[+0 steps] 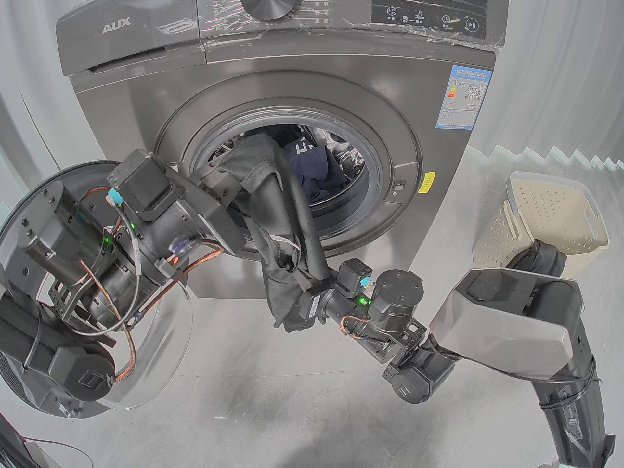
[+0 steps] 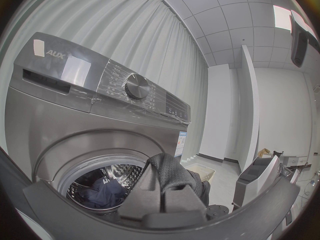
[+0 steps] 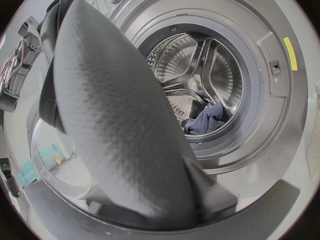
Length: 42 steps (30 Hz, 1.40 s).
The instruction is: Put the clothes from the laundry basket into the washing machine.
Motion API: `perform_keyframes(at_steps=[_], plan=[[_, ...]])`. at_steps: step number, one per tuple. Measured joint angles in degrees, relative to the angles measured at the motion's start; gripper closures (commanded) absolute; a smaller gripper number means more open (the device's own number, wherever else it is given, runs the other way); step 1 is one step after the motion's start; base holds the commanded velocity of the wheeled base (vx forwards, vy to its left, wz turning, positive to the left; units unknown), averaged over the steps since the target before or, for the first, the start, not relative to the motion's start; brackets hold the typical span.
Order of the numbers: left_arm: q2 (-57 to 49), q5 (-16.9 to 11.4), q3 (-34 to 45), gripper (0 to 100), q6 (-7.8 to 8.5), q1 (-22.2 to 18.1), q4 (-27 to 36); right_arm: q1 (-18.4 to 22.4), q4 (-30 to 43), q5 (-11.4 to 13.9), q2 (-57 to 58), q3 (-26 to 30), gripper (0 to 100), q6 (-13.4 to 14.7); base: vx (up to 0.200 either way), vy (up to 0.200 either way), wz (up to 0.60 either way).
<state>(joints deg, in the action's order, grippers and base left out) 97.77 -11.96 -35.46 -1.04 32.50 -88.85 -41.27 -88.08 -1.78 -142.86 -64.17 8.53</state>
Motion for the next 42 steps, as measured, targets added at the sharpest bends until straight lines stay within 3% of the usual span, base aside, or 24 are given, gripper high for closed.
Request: perform_keyframes(at_steps=[8, 23, 35, 42], plan=[[0.5, 0.0, 0.0, 100, -0.29, -2.3, 0.1, 0.5, -0.2, -1.9, 4.1, 6.3, 100, 0.7, 0.000, 0.000, 0.00], [1.4, -0.3, 2.5, 100, -0.60, -4.1, 0.1, 2.4, -0.4, -2.2, 20.6, 23.3, 100, 2.1, 0.000, 0.000, 0.00], [4.5, -0.9, 7.0, 100, -0.35, -4.8, 0.1, 4.7, -0.3, -2.3, 26.7, 24.0, 100, 2.2, 0.000, 0.000, 0.00], [8.0, -3.0, 10.9, 100, 0.17, -5.2, -0.1, 4.5, -0.3, -2.4, 27.9, 22.6, 100, 2.2, 0.000, 0.000, 0.00]])
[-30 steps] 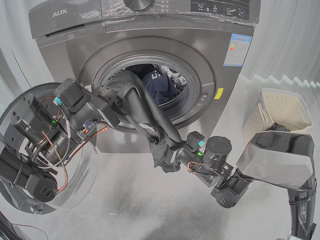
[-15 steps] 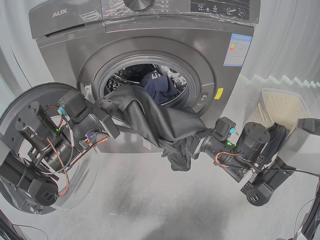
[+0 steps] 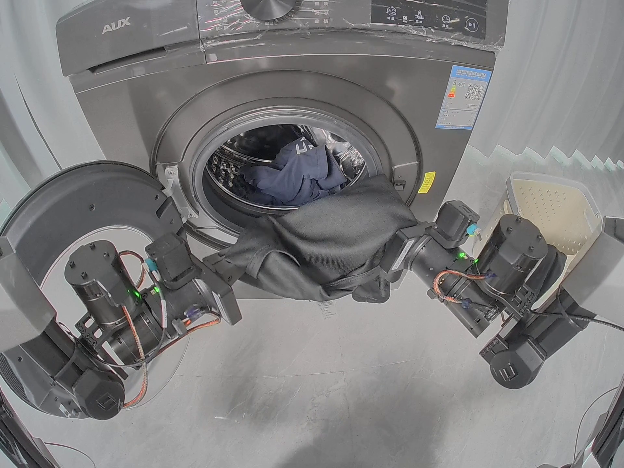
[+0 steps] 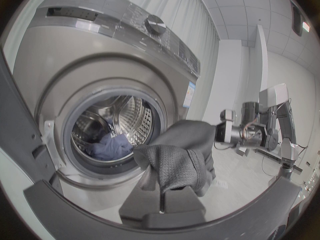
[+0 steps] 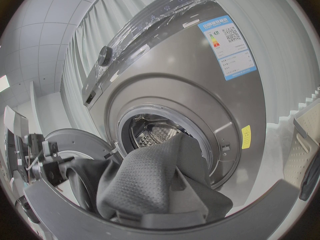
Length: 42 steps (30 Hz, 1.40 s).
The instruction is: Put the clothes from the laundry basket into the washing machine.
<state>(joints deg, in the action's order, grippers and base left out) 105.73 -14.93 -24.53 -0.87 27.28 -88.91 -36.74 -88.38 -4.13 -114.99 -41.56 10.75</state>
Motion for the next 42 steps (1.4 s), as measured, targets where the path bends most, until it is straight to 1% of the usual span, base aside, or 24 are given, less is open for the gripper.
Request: perform_keyframes(at_steps=[12, 18, 20, 23, 24, 25, 33, 36, 39, 42], plan=[[5.1, -0.1, 2.8, 100, 0.87, 0.2, -0.1, -0.9, 0.0, 0.1, 0.7, -1.2, 100, -0.1, 0.000, 0.000, 0.00], [8.4, -0.1, 2.9, 100, 1.18, 0.4, -0.1, -2.8, 0.0, 0.0, 0.6, -3.5, 100, -0.1, 0.000, 0.000, 0.00], [9.2, -0.1, 2.8, 100, 1.19, 0.5, -0.1, -3.5, 0.0, -0.3, 0.5, -4.2, 100, -0.1, 0.000, 0.000, 0.00], [10.2, -0.1, 2.8, 100, 1.19, 0.6, -0.1, -4.5, 0.0, -2.2, 0.5, -5.0, 100, -0.1, 0.000, 0.000, 0.00], [10.5, 0.0, 2.7, 100, 1.19, 0.6, -0.1, -4.8, 0.0, -2.4, 0.4, -5.2, 100, -0.1, 0.000, 0.000, 0.00], [10.7, 0.0, 2.7, 0, 1.19, 0.5, -0.1, -5.1, 0.0, -2.5, 0.4, -5.5, 100, -0.2, 0.000, 0.000, 0.00], [11.6, 0.0, 4.6, 0, 1.30, 0.7, -0.1, -4.5, 0.1, -2.6, 0.4, -6.3, 100, -0.2, 0.000, 0.000, 0.00], [11.6, 0.0, 7.3, 0, 1.46, 1.3, -0.1, -3.7, 0.1, -2.5, 0.4, -7.0, 100, -0.2, 0.000, 0.000, 0.00], [11.6, -0.1, 10.9, 0, 2.21, 2.6, -0.1, -2.8, 0.2, -2.6, 0.2, -8.0, 100, -0.2, 0.000, 0.000, 0.00], [11.5, -1.0, 14.3, 0, 3.55, 4.4, -0.1, -2.1, 0.1, -2.6, -0.3, -9.0, 100, -0.2, 0.000, 0.000, 0.00]])
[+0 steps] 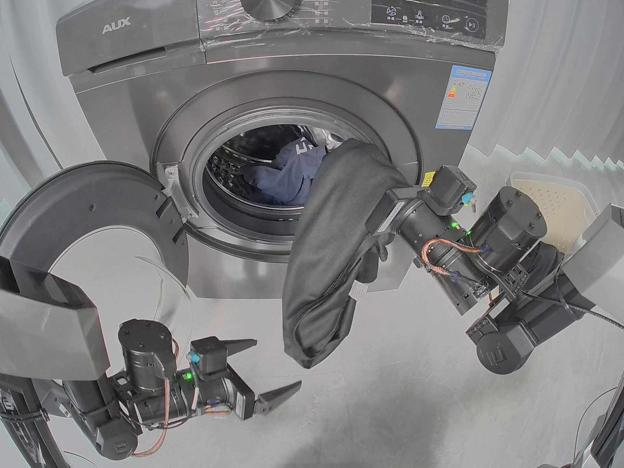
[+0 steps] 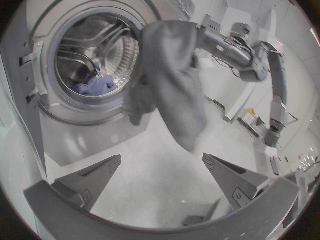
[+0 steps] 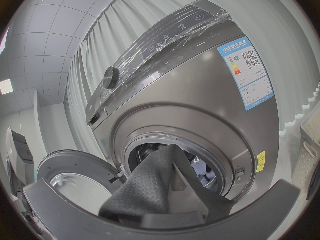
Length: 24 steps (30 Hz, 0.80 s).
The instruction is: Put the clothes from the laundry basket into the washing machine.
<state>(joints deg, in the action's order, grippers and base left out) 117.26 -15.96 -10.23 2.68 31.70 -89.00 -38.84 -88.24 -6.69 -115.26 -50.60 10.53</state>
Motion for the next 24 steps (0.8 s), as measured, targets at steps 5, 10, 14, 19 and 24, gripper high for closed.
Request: perform_keyframes(at_steps=[5, 10, 14, 19, 24], plan=[[-0.1, -3.3, 3.4, 0, 2.79, 1.6, 0.0, 0.5, 0.4, -0.1, -0.8, -1.7, 100, -0.1, 0.000, 0.000, 0.00], [-0.3, -3.3, 1.9, 0, 2.73, 2.0, 0.0, 0.6, 0.5, -0.1, -1.1, -2.2, 100, -0.3, 0.000, 0.000, 0.00], [-0.3, -3.2, -3.7, 0, 2.18, 2.1, 0.0, 0.3, 0.6, -0.1, -1.2, -2.3, 100, -0.4, 0.000, 0.000, 0.00], [0.0, -2.8, -11.9, 0, 0.65, 2.8, 0.0, -0.3, 0.7, -0.3, -1.6, -2.1, 100, -0.5, 0.000, 0.000, 0.00], [1.5, -1.2, -20.1, 0, -0.69, 3.6, 0.0, -1.3, 0.9, -0.5, -2.5, -2.2, 100, -0.5, 0.000, 0.000, 0.00]])
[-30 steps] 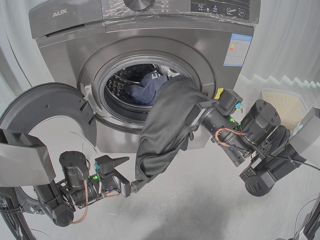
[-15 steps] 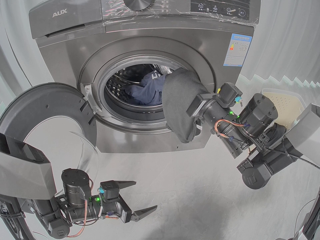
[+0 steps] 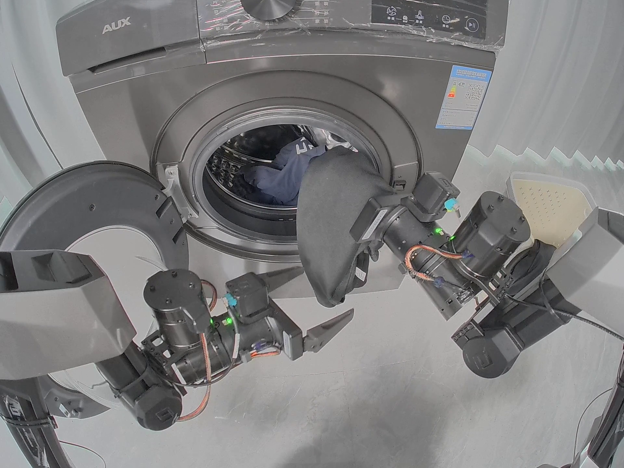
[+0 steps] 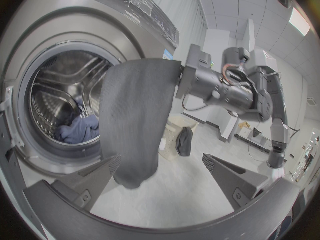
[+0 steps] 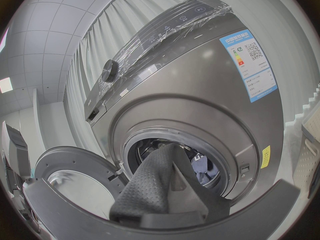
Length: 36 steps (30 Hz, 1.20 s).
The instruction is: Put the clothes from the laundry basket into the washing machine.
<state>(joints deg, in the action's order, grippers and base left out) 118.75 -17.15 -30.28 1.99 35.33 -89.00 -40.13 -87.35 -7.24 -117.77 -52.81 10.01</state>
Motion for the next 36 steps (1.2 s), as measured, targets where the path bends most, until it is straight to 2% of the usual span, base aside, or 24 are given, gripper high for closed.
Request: perform_keyframes(at_steps=[5, 9, 17, 21, 24, 29, 36], plan=[[2.6, 1.3, -5.6, 0, -1.15, 0.4, 0.0, -1.2, 0.3, -0.2, -1.0, -0.6, 100, 0.0, 0.000, 0.000, 0.00], [4.9, 1.5, -8.5, 0, -1.34, 0.8, 0.1, -2.1, 1.0, -1.8, -1.5, -1.5, 100, 0.0, 0.000, 0.000, 0.00], [9.1, 2.2, -14.2, 0, -1.50, 1.3, 0.2, -4.1, 1.5, -2.7, -1.8, -2.2, 100, 0.3, 0.000, 0.000, 0.00], [10.5, 3.9, -16.5, 0, -1.99, 1.3, 0.2, -4.4, 1.5, -2.8, -1.8, -2.2, 100, 0.5, 0.000, 0.000, 0.00], [11.7, 6.4, -19.0, 0, -2.94, 1.2, 0.2, -4.7, 1.5, -3.0, -1.9, -2.0, 100, 0.6, 0.000, 0.000, 0.00], [13.6, 9.8, -23.2, 0, -4.04, 0.3, 0.2, -5.6, 1.6, -5.3, -1.4, -0.5, 100, 1.1, 0.000, 0.000, 0.00], [15.3, 10.1, -24.7, 0, -4.06, -1.2, 0.3, -6.1, 1.6, -5.6, 0.0, 1.8, 100, 1.8, 0.000, 0.000, 0.00]])
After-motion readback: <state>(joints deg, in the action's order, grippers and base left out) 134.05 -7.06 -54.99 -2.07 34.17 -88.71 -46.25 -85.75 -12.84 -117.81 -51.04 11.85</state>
